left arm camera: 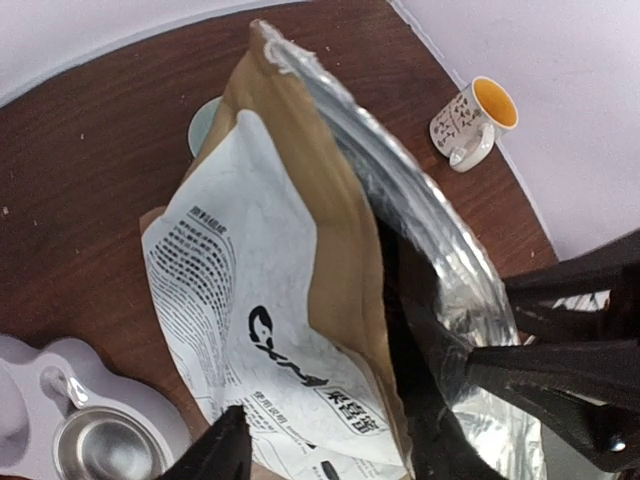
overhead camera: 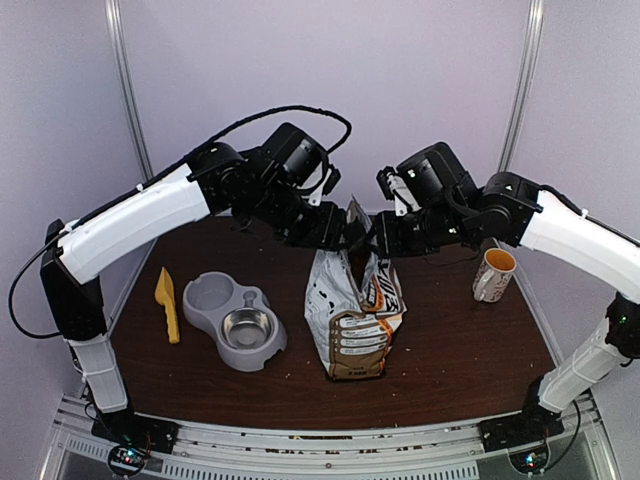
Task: Serve the pet food
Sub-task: Open the seal of the pet food bag, then pick up the spatula from the center of the board.
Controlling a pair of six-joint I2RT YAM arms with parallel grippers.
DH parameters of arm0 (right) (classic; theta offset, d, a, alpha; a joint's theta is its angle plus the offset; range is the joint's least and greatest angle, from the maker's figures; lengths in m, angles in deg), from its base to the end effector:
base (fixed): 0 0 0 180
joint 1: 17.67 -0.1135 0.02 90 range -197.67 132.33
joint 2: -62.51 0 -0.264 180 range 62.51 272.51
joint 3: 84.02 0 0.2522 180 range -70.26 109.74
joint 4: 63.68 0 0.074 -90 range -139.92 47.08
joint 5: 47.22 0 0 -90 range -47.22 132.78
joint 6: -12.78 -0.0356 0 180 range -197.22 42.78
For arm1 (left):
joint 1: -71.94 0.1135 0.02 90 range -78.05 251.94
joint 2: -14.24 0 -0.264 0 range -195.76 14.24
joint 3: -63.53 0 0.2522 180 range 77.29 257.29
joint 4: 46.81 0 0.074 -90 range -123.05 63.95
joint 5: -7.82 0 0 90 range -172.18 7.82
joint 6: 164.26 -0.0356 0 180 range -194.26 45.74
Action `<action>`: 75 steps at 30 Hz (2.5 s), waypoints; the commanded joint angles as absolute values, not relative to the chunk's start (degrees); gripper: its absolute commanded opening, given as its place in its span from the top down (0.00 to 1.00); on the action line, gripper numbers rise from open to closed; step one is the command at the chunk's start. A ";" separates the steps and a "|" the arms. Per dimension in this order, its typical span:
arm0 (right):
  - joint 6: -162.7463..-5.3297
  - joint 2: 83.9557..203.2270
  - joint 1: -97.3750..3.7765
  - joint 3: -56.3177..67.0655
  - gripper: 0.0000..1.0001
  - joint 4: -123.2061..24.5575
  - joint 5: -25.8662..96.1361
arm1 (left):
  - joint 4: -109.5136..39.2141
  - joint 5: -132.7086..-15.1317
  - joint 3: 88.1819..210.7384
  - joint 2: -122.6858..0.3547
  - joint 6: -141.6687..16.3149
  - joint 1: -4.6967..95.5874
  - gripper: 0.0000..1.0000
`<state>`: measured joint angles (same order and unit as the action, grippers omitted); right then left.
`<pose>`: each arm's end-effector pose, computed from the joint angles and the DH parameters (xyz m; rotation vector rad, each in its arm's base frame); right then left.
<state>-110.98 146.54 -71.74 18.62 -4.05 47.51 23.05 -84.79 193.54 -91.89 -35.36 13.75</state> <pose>0.1867 0.2527 0.3847 -0.3763 2.3552 0.6825 0.2123 -0.3391 0.3904 0.3971 2.4741 -0.7213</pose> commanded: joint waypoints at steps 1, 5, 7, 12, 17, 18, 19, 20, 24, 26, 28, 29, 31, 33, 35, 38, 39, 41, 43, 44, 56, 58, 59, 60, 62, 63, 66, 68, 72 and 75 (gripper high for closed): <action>-110.70 147.76 -71.26 20.93 0.80 -2.04 48.91 | 23.38 -85.44 194.89 -92.10 -36.04 14.38 0.57; -112.05 147.33 -71.26 22.27 1.00 1.64 55.91 | 24.34 -85.48 195.15 -92.04 -35.82 14.46 0.91; -112.04 146.36 -71.20 22.94 1.00 3.51 59.04 | 25.04 -86.56 194.87 -91.42 -35.44 14.46 1.00; -111.45 144.92 -71.11 25.91 1.00 8.93 64.73 | 26.99 -90.40 198.57 -90.09 -36.29 14.83 1.00; -111.78 144.50 -71.03 29.11 1.00 14.24 68.65 | 28.76 -92.04 202.84 -89.66 -37.36 15.51 1.00; -112.07 144.23 -71.02 29.28 1.00 14.84 69.27 | 28.85 -92.39 202.63 -89.30 -37.38 15.58 1.00; -112.18 143.87 -71.07 29.27 1.00 15.14 69.70 | 28.80 -92.53 202.09 -88.97 -37.28 15.65 1.00; -112.39 143.60 -71.05 29.08 1.00 15.37 69.85 | 28.90 -92.55 201.42 -88.68 -37.19 15.69 1.00; -113.03 142.94 -71.03 27.25 1.00 14.47 69.20 | 28.35 -91.92 198.22 -87.69 -36.47 15.69 1.00; -113.08 142.93 -71.02 26.23 1.00 13.24 67.53 | 26.75 -90.56 196.54 -87.07 -36.30 15.69 0.90; -112.82 142.66 -71.07 25.95 0.93 11.70 65.32 | 24.24 -89.54 194.98 -85.63 -36.37 15.69 0.64; -112.35 142.34 -71.09 25.94 0.86 10.68 63.85 | 23.36 -89.75 194.26 -84.61 -36.50 15.69 0.50; -111.06 140.83 -71.03 25.94 0.72 8.47 61.62 | 22.70 -91.88 192.06 -81.89 -36.71 15.70 0.30; -109.43 138.52 -71.03 25.04 0.62 5.67 59.40 | 22.10 -94.90 188.79 -78.04 -36.73 15.72 0.21; -109.06 135.81 -71.02 23.33 0.53 3.65 58.14 | 20.69 -98.28 180.92 -73.28 -35.96 15.84 0.13; -109.37 131.87 -71.03 20.21 0.44 1.99 57.69 | 20.00 -98.98 169.35 -65.56 -34.07 18.19 0.10; -109.59 130.69 -70.96 18.87 0.42 1.36 57.56 | 20.10 -98.86 165.48 -63.31 -33.19 19.41 0.10; -109.94 128.21 -70.90 14.81 0.42 -0.74 57.09 | 20.03 -99.24 157.79 -59.01 -31.91 22.08 0.08; -110.56 125.64 -70.77 10.73 0.41 -3.24 56.33 | 18.64 -99.05 150.28 -54.58 -31.14 25.43 0.05; -111.05 124.39 -70.55 8.68 0.41 -4.45 55.85 | 17.28 -98.33 146.28 -52.31 -31.25 27.21 0.05; -117.31 116.80 -69.58 -4.61 0.31 -10.50 52.64 | 2.19 -81.97 114.46 -40.05 -34.37 57.16 0.02; -117.53 116.44 -69.57 -4.93 0.30 -10.54 52.78 | 0.80 -82.01 114.14 -43.14 -36.93 58.94 0.03; -117.68 116.27 -69.53 -4.99 0.30 -10.59 52.87 | -0.21 -82.01 114.22 -45.07 -38.22 59.65 0.05; -117.85 116.10 -69.54 -5.19 0.30 -10.69 52.88 | -1.11 -82.02 114.33 -47.17 -39.34 60.36 0.09; -118.25 115.83 -69.53 -5.48 0.30 -10.88 52.50 | -1.72 -82.79 115.02 -51.09 -40.82 62.26 0.17; -118.57 115.67 -69.53 -5.62 0.30 -10.89 52.44 | -2.18 -83.18 115.31 -52.49 -41.27 63.33 0.20; -119.45 114.69 -69.53 -6.86 0.30 -11.30 52.44 | -4.94 -83.35 115.50 -55.64 -42.43 65.22 0.26; -119.87 114.23 -69.53 -7.51 0.29 -11.55 52.69 | -5.25 -83.83 116.27 -57.99 -42.72 66.65 0.31; -119.90 114.43 -69.53 -7.08 0.30 -11.25 52.95 | -6.42 -84.15 118.36 -63.31 -44.18 67.21 0.43; -119.63 115.16 -69.48 -6.08 0.30 -10.95 52.89 | -6.52 -84.92 119.77 -66.52 -44.52 67.51 0.48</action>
